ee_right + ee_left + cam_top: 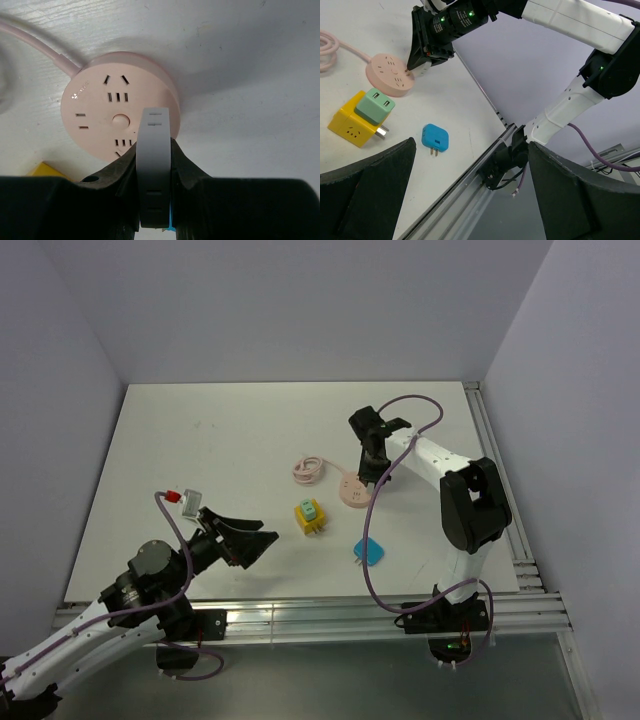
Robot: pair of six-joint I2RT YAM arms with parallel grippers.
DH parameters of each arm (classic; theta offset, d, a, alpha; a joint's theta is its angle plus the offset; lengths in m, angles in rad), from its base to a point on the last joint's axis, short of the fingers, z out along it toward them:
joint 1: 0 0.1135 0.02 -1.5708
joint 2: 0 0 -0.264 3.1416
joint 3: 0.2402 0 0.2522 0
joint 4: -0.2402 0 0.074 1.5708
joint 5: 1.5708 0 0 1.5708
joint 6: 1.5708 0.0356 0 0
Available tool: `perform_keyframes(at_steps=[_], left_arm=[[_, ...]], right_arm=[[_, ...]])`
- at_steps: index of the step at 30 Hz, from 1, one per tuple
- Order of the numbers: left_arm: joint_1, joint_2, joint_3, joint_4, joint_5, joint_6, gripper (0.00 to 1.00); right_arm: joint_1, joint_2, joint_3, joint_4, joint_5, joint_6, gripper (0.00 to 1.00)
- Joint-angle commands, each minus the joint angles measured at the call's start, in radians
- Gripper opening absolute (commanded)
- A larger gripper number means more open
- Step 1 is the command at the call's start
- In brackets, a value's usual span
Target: Insert the plug
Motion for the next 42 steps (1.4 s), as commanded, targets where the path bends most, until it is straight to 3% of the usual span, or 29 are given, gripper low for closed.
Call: perform_keyframes(at_steps=[1,25,42], left_arm=[[-0.001,-0.014,0.005,0.006,-0.011,0.022,1.00],[-0.001,-0.070,0.014,-0.047,-0.024,0.035,1.00],[-0.001,-0.083,0.016,-0.063,-0.031,0.041,0.99]], right_arm=[[0.007,0.005,0.003,-0.021,0.053,0.018,0.00],[0.007,0.053,0.014,-0.026,0.134,0.047,0.00],[0.006,0.062,0.054,-0.027,0.094,-0.007,0.00]])
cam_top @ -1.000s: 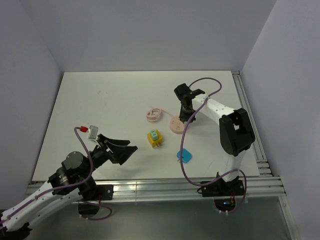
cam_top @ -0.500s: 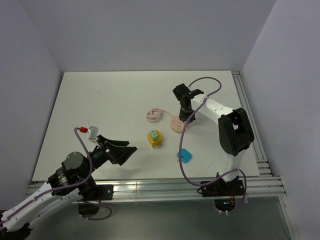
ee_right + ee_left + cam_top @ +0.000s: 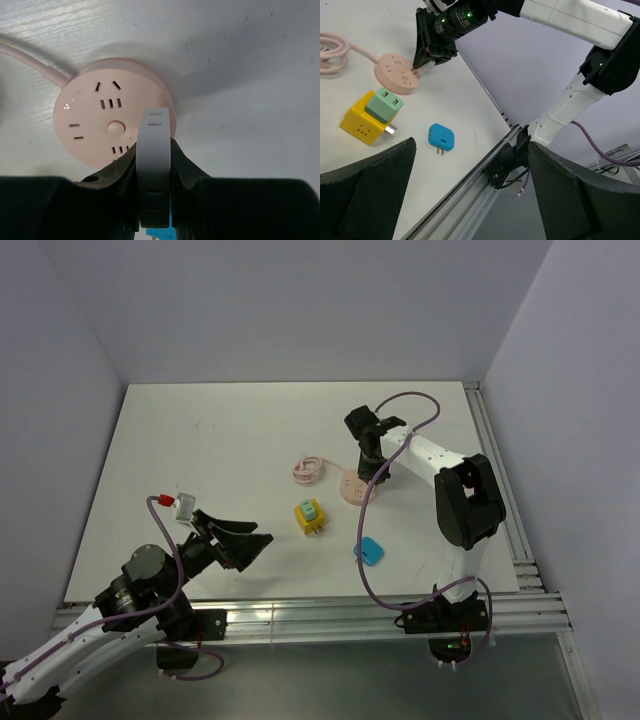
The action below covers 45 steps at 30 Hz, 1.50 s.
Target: Insert the plug
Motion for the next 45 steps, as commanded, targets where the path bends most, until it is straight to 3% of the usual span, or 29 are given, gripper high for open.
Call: perform_keyframes(at_steps=[1,31,45], left_arm=[[-0.001,-0.010,0.014,0.008,-0.011,0.020,0.99],[-0.001,-0.001,0.016,0.022,-0.007,0.019,0.99],[-0.001,0.009,0.011,0.032,-0.004,0.025,1.00]], right_arm=[[0.001,0.018,0.017,-0.010,0.007,-0.019,0.00],[-0.030,0.007,0.019,0.014,0.005,-0.062,0.00],[-0.041,0.021,0.007,0.027,-0.081,-0.049,0.00]])
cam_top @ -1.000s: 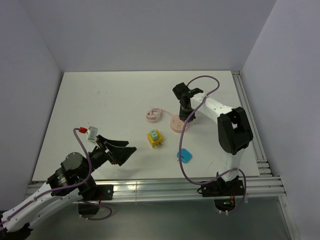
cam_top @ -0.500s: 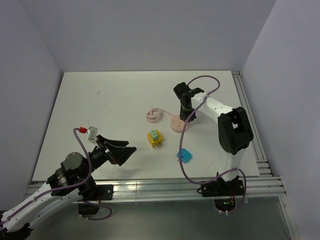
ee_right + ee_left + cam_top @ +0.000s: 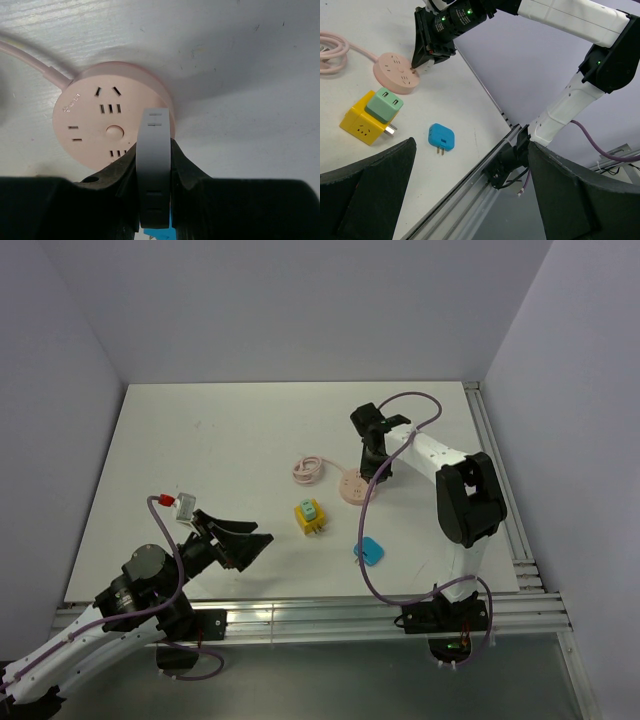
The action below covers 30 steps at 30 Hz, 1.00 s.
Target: Insert the plug
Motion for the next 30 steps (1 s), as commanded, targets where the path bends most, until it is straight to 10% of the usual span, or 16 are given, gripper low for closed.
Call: perform_keyframes(at_steps=[1,30], left_arm=[[-0.001,0.009,0.011,0.034,-0.003,0.021,1.00],[-0.001,0.016,0.016,0.026,0.003,0.018,0.99]], right_arm=[[-0.003,0.012,0.010,-0.002,0.008,0.006,0.00],[0.056,0.134,-0.109,0.070,0.072,0.050,0.00]])
